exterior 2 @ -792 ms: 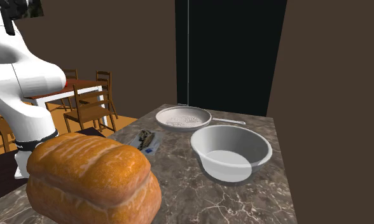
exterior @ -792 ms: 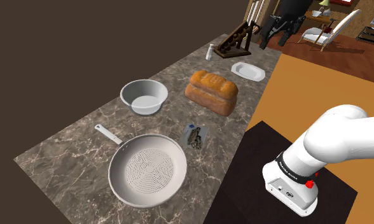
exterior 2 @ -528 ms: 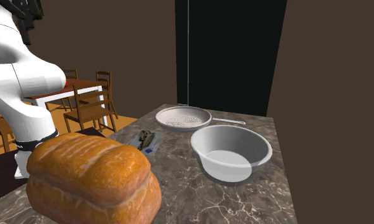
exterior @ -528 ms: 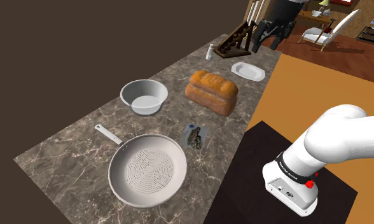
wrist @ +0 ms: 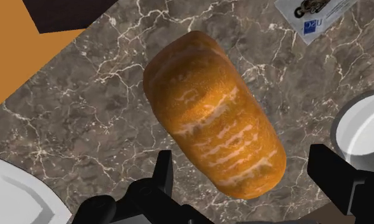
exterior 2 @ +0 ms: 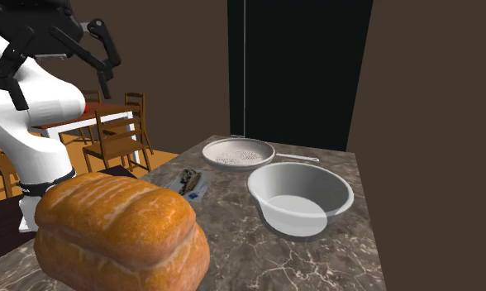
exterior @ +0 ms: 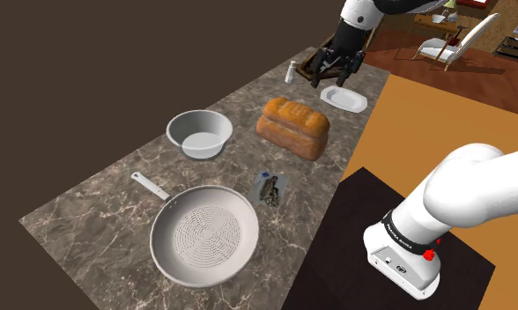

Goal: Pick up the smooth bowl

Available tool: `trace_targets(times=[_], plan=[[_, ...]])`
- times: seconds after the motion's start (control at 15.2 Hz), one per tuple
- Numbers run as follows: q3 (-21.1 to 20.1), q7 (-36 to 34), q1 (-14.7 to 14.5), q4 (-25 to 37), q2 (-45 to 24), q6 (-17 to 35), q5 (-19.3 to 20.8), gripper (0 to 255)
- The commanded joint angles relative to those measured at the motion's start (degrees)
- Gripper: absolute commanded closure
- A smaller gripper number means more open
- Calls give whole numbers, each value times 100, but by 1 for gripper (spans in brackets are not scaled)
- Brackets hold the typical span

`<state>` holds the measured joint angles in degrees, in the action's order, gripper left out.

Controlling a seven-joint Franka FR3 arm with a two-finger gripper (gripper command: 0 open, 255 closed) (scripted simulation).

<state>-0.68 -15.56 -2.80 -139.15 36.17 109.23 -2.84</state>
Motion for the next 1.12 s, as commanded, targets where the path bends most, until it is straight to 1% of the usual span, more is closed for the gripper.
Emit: trace_targets(times=[0.0, 0.53, 1.06], plan=[[-51, -83, -75, -72, -293, 391, -164, 0], [-294, -346, -416, 169, -1670, 1652, -825, 0], [-518, -446, -731, 898, -3207, 2642, -1469, 0]])
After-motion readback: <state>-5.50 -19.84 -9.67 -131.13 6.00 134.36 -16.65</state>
